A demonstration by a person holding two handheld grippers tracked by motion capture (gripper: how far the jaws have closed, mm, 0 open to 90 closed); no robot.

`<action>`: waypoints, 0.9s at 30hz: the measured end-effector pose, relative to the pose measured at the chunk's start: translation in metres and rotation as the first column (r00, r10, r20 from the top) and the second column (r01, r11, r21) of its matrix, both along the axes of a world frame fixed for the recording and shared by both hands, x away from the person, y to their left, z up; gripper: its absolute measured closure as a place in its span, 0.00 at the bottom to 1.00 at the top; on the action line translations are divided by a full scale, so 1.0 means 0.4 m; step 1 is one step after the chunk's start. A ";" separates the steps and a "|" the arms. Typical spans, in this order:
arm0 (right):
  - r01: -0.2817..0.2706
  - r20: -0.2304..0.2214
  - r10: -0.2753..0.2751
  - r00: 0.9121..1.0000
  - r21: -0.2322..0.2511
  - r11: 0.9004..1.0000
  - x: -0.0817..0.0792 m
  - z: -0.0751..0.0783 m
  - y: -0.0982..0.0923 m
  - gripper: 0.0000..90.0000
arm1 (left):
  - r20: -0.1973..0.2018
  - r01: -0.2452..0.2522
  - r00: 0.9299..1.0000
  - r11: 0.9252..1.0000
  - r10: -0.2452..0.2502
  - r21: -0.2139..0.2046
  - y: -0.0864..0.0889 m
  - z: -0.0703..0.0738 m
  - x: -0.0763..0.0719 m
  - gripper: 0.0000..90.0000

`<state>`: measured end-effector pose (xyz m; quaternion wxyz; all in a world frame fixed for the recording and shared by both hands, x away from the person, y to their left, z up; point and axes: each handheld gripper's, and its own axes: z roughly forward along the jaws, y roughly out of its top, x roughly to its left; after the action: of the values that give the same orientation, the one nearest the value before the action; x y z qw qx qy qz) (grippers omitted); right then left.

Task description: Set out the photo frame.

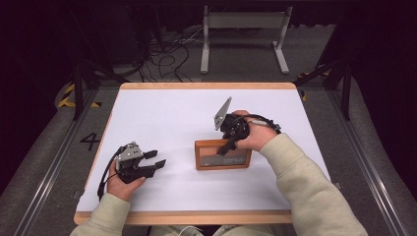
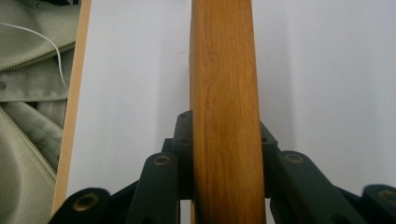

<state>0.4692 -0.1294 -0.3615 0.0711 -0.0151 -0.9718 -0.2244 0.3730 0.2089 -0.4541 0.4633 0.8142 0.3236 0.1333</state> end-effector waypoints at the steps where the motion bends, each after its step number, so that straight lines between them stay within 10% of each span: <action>1: 0.009 0.002 -0.009 1.000 0.002 1.000 0.001 -0.001 -0.001 0.79 | 0.001 -0.002 1.000 1.000 0.002 0.000 0.000 0.000 0.000 0.53; 9: 0.121 0.047 -0.122 0.991 0.023 0.992 0.013 0.001 -0.015 0.63 | 0.001 0.001 1.000 1.000 -0.001 0.001 0.000 0.001 -0.001 0.53; 12: 0.219 0.068 -0.221 0.973 0.037 0.975 0.018 -0.001 -0.025 0.40 | 0.002 -0.002 1.000 1.000 0.002 0.001 0.000 0.000 -0.001 0.53; 19: 0.307 0.134 -0.322 0.937 0.120 0.944 0.002 0.020 -0.061 0.30 | 0.002 0.002 1.000 1.000 -0.002 -0.005 0.001 0.004 -0.005 0.52; 22: 0.351 0.164 -0.383 0.909 0.196 0.916 -0.034 0.040 -0.105 0.30 | 0.002 0.000 1.000 1.000 0.000 0.003 0.000 0.008 -0.013 0.51; 27: 0.474 0.158 -0.537 0.829 0.311 0.824 -0.114 0.042 -0.221 0.24 | 0.000 -0.013 1.000 1.000 0.013 -0.003 -0.008 0.020 -0.024 0.50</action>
<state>0.4237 -0.2180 -0.3446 -0.1071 -0.2373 -0.8958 -0.3601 0.3635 0.2058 -0.4460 0.4639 0.8111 0.3292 0.1361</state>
